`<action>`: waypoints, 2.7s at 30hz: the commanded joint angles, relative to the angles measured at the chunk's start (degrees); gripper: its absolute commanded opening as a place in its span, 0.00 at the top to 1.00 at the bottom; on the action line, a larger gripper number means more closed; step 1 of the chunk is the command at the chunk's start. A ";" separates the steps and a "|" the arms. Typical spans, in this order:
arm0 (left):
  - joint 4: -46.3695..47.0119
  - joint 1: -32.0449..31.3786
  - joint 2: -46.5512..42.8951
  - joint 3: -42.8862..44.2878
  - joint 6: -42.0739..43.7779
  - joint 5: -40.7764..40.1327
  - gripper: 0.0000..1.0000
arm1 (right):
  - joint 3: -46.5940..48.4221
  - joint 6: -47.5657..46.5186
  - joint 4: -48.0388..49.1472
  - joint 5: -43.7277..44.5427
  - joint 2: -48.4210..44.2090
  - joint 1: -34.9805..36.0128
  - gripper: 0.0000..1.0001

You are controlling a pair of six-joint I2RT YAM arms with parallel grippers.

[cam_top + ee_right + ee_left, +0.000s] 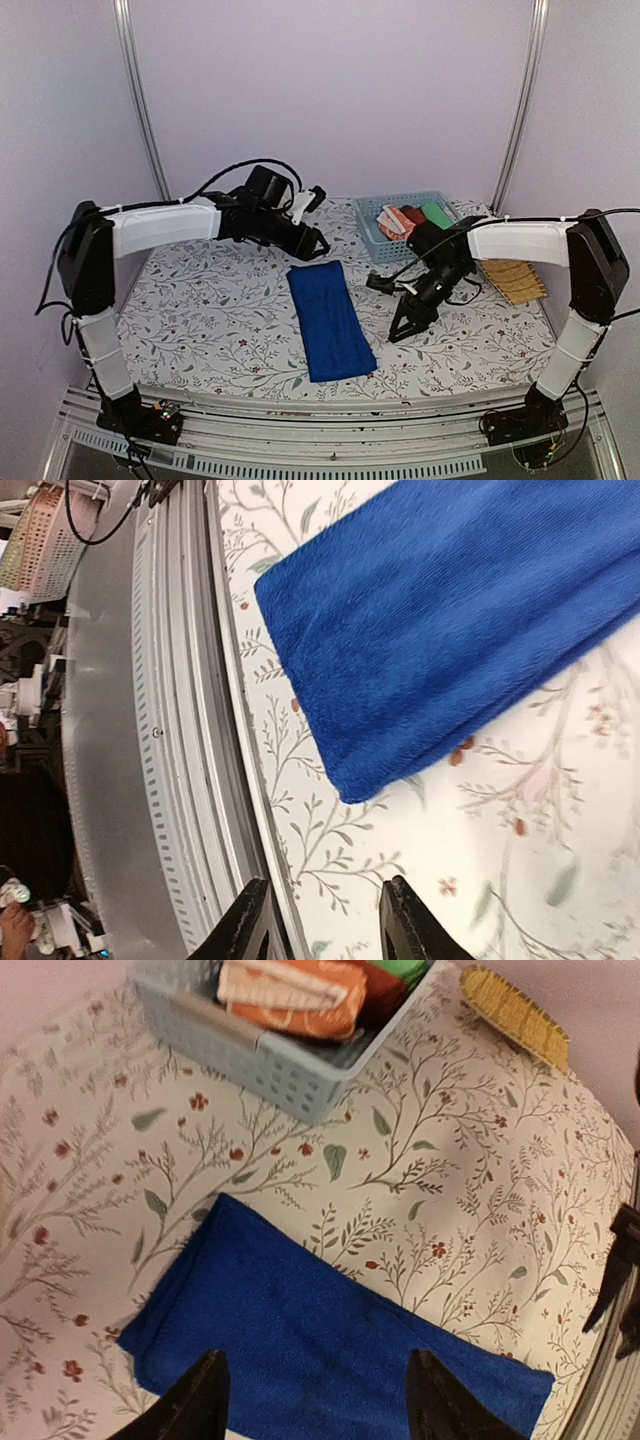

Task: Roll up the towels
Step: Rotate the towel at the center of the board, then roll the towel at the center of the board.

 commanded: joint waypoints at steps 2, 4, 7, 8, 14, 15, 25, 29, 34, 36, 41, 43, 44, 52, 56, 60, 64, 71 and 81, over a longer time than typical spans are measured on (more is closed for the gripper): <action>14.10 -5.23 -19.84 -16.06 6.29 -9.73 0.34 | 5.64 0.36 4.64 11.39 -12.57 -1.70 0.60; 14.42 -5.92 -25.12 -20.13 7.49 -9.87 0.35 | 4.14 1.91 14.16 18.27 -18.08 -1.70 0.48; 15.55 -7.41 -31.23 -26.94 9.79 -8.32 0.39 | -1.47 6.54 25.07 23.69 -19.32 -2.62 0.01; 16.93 -8.26 -33.54 -29.92 11.04 -7.83 0.39 | -1.46 6.01 24.97 19.28 -17.55 -3.36 0.01; 23.68 -13.13 -40.11 -43.71 10.32 -8.85 0.40 | -5.55 -2.66 27.19 3.14 -14.76 -1.08 0.23; 24.17 -14.04 -40.22 -44.85 9.88 -9.65 0.40 | -7.01 -6.45 27.67 3.62 -15.35 0.00 0.30; 34.89 -18.51 -39.45 -55.52 4.78 -13.06 0.46 | -7.14 -23.34 23.00 8.11 -5.44 10.51 0.51; 43.15 -20.27 -36.24 -59.91 3.66 -15.56 0.45 | -7.95 -24.25 25.77 10.99 -2.36 12.99 0.51; 41.16 -22.93 -33.31 -56.16 6.44 -17.73 0.45 | -10.30 -23.66 29.79 18.66 0.71 13.48 0.48; 38.62 -24.59 -33.57 -54.55 6.98 -17.85 0.45 | -10.52 -22.10 29.64 19.53 1.20 13.50 0.48; 38.41 -28.86 -33.06 -57.26 9.01 -20.05 0.44 | -15.34 -23.10 32.40 18.84 -0.38 13.63 0.47; 39.72 -31.11 -32.52 -59.11 9.75 -20.89 0.44 | -15.60 -23.58 31.19 19.42 -0.06 13.63 0.45; 40.48 -32.13 -32.18 -59.75 10.06 -21.18 0.44 | -15.66 -23.73 30.51 19.50 -0.26 13.66 0.43; 44.04 -35.29 -24.68 -57.65 13.77 -22.78 0.44 | -18.31 -22.70 32.13 20.55 -0.85 13.68 0.57; 46.61 -35.41 -18.81 -55.24 16.72 -23.15 0.44 | -15.92 -21.51 29.51 18.36 -0.12 13.69 0.72; 47.85 -36.45 -15.85 -52.57 18.73 -23.06 0.43 | -14.60 -20.62 26.66 14.57 0.36 13.25 0.77; 48.69 -36.96 -14.21 -51.59 20.06 -23.79 0.44 | -12.19 -20.09 23.94 10.86 1.79 11.52 0.78; 50.04 -36.99 -11.23 -51.45 21.21 -23.76 0.56 | -8.81 -18.56 20.54 4.96 3.56 8.62 0.79; 49.68 -36.68 -12.93 -51.55 18.51 -23.66 0.87 | -7.52 -18.31 17.90 2.20 5.08 7.24 0.78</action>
